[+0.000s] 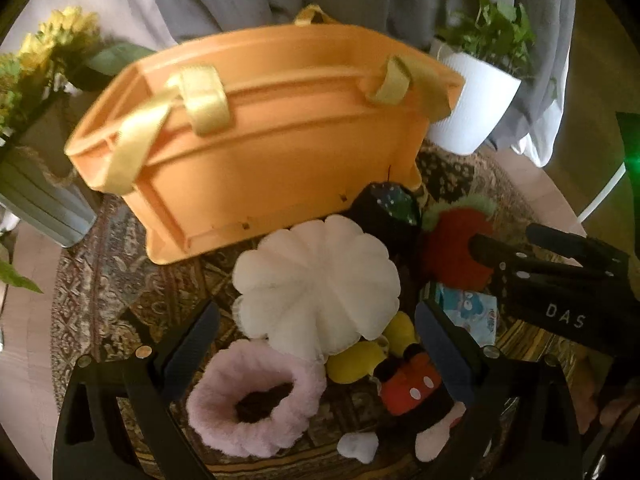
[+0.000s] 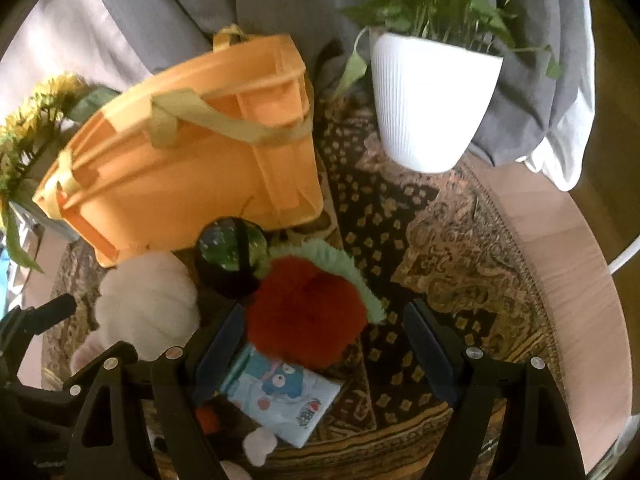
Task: Organize soft objects
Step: 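Grasp the white pumpkin plush with the left tool while the right tool grasps the red fuzzy ball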
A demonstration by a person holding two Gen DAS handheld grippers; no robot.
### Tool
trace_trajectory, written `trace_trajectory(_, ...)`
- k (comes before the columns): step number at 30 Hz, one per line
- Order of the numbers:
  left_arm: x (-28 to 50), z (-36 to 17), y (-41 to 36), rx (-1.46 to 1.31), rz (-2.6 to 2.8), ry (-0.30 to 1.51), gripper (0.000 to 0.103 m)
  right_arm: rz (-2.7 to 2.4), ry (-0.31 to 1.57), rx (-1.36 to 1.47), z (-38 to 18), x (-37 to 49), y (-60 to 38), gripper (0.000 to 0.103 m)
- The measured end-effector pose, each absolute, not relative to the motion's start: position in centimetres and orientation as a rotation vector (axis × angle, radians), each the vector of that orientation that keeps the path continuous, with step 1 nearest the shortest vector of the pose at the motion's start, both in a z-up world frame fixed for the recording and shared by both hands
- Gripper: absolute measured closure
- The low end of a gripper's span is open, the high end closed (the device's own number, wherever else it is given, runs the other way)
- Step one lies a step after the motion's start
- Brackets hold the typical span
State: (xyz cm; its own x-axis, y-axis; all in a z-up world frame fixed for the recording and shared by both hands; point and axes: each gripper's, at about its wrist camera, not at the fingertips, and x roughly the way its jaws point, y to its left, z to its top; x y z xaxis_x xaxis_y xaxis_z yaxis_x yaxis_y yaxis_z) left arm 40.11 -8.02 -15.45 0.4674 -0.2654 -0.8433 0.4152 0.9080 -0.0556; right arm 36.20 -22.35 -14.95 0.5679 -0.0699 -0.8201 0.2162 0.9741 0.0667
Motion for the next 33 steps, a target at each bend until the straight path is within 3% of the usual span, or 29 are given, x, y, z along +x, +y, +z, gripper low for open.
trace_trajectory(19,44.0,-19.1,-9.8,0.133,-0.410,1.061,0.002,-0.135,1.040,0.163,-19.1,39.8,-22.5,0.024)
trace_trajectory(22,44.5,-19.4,-9.9,0.125,-0.404,1.048,0.002,-0.133,1.031,0.147,-19.0,40.1,-22.2,0.030)
trace_trajectory(26,44.9,-19.4,-9.8,0.105,-0.402,1.033,0.009,-0.120,1.031,0.154,-19.2,40.3,-22.1,0.051)
trace_trajectory(33,44.1,-18.7,-8.9,0.087,-0.402,0.999,0.023,-0.120,1.013,0.149,-18.5,39.6,-21.7,0.058)
